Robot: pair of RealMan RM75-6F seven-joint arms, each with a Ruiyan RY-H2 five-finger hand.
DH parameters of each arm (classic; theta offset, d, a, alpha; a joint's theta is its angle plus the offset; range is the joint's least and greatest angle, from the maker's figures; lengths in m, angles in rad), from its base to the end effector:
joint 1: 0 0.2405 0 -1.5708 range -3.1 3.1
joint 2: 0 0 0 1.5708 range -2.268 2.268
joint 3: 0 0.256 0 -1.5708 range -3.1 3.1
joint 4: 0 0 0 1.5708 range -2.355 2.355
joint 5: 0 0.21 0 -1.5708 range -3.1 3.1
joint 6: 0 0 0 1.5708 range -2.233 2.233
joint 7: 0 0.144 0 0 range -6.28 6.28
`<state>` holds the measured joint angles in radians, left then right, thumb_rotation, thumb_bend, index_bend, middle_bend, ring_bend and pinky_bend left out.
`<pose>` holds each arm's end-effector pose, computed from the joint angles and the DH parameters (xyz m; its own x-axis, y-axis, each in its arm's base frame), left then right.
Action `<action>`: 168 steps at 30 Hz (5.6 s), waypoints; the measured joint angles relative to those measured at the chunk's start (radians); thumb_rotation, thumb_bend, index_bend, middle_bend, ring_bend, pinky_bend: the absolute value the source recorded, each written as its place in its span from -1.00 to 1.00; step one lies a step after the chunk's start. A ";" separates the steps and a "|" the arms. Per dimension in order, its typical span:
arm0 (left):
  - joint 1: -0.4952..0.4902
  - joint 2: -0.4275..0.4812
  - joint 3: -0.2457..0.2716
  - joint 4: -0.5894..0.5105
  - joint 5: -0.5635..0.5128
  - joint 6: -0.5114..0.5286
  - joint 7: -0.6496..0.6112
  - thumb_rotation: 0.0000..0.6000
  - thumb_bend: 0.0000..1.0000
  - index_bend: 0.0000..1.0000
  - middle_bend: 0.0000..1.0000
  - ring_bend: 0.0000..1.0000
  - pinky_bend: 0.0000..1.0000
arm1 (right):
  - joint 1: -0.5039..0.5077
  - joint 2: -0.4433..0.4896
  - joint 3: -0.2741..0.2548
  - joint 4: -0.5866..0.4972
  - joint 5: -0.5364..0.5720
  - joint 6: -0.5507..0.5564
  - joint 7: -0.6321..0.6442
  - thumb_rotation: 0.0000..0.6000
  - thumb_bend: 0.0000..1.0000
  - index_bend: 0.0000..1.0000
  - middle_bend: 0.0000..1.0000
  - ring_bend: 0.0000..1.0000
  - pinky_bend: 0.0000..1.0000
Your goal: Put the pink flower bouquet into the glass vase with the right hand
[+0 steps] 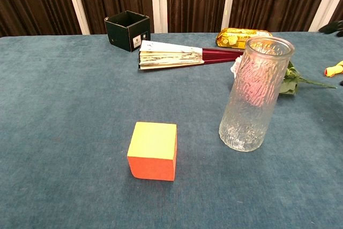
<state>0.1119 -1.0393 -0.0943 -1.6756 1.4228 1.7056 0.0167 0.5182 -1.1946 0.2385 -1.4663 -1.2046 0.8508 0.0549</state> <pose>-0.3273 0.1228 0.2176 0.4569 -0.1731 0.8725 0.8787 0.2404 -0.4124 -0.2652 -0.3457 0.1122 0.3139 -0.2755 0.9086 -0.9495 -0.0887 0.3011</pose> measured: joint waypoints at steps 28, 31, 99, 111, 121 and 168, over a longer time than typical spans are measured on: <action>-0.009 -0.019 -0.022 -0.007 -0.038 -0.010 0.058 1.00 -0.50 -0.84 -1.00 -1.00 -0.96 | 0.308 -0.262 0.014 0.314 0.293 -0.253 -0.190 1.00 -0.67 -0.67 -0.82 -0.75 -1.00; -0.012 -0.022 -0.021 -0.008 -0.038 -0.013 0.071 1.00 -0.50 -0.84 -1.00 -1.00 -0.96 | 0.326 -0.283 0.010 0.347 0.303 -0.261 -0.199 1.00 -0.67 -0.51 -0.68 -0.64 -1.00; 0.010 0.014 0.003 -0.004 0.020 0.009 -0.050 1.00 -0.50 -0.84 -1.00 -1.00 -0.96 | 0.038 0.542 0.637 -0.753 0.656 -0.050 0.652 1.00 -0.42 0.22 -0.04 -0.03 -0.75; 0.010 0.015 0.002 -0.003 0.018 0.005 -0.051 1.00 -0.50 -0.83 -1.00 -1.00 -0.96 | 0.080 0.481 0.575 -0.846 0.684 0.074 0.620 1.00 -0.42 0.22 -0.04 -0.03 -0.74; 0.011 0.015 -0.001 -0.003 0.010 0.005 -0.047 1.00 -0.50 -0.83 -1.00 -1.00 -0.96 | 0.117 0.363 0.477 -0.831 0.633 0.156 0.548 1.00 -0.42 0.23 -0.04 -0.03 -0.74; 0.000 -0.005 -0.006 -0.016 0.000 -0.004 0.025 1.00 -0.50 -0.83 -1.00 -1.00 -0.96 | -0.035 0.078 0.239 -0.581 0.167 0.057 0.794 1.00 -0.42 0.25 -0.05 -0.08 -0.74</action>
<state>0.1123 -1.0440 -0.1000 -1.6920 1.4232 1.7013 0.0418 0.4830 -1.1166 0.4778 -2.0468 -1.0381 0.9081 0.8491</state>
